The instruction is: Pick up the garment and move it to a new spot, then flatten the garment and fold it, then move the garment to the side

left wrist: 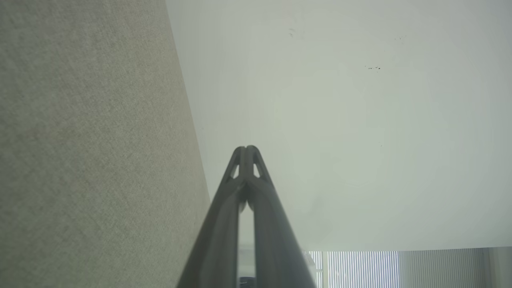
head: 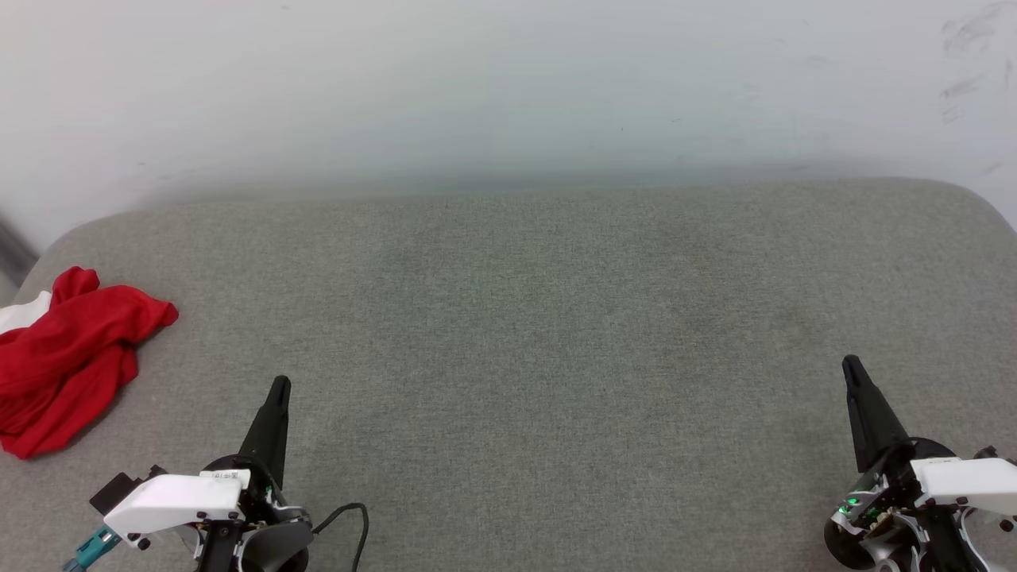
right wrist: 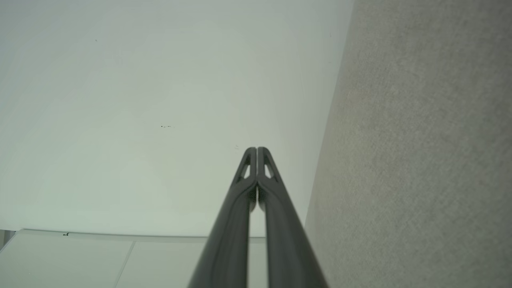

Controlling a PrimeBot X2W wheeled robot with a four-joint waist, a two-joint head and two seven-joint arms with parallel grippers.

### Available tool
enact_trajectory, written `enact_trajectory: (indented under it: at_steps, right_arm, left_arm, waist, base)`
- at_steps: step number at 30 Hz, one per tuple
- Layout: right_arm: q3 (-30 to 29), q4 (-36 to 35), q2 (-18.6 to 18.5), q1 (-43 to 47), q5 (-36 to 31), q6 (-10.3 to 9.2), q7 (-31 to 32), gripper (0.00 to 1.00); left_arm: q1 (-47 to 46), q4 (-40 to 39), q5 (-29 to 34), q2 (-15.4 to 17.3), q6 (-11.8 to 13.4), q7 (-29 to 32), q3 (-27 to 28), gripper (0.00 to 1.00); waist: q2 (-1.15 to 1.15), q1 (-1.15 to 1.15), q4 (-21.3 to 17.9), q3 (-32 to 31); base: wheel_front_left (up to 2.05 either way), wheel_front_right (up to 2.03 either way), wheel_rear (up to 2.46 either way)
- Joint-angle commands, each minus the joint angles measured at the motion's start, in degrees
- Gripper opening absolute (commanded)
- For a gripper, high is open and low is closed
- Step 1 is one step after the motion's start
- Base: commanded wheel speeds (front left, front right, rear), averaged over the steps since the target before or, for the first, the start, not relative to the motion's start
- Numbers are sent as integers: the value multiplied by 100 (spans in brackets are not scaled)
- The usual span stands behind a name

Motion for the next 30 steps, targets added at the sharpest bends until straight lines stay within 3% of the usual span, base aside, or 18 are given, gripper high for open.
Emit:
enact_trajectory:
  at_steps: [1, 30]
  right_arm:
    - [4, 3, 19, -71, -25, -2, 2, 0]
    - [4, 3, 19, -71, -25, -2, 1, 0]
  left_arm:
    - [-40, 0, 8, -6, -14, 6, 14, 0]
    - [-40, 0, 8, -6, -14, 6, 13, 0]
  waist:
    - [0, 0, 0, 0]
    - [0, 0, 0, 0]
  base:
    - [0, 0, 0]
    - [0, 0, 0]
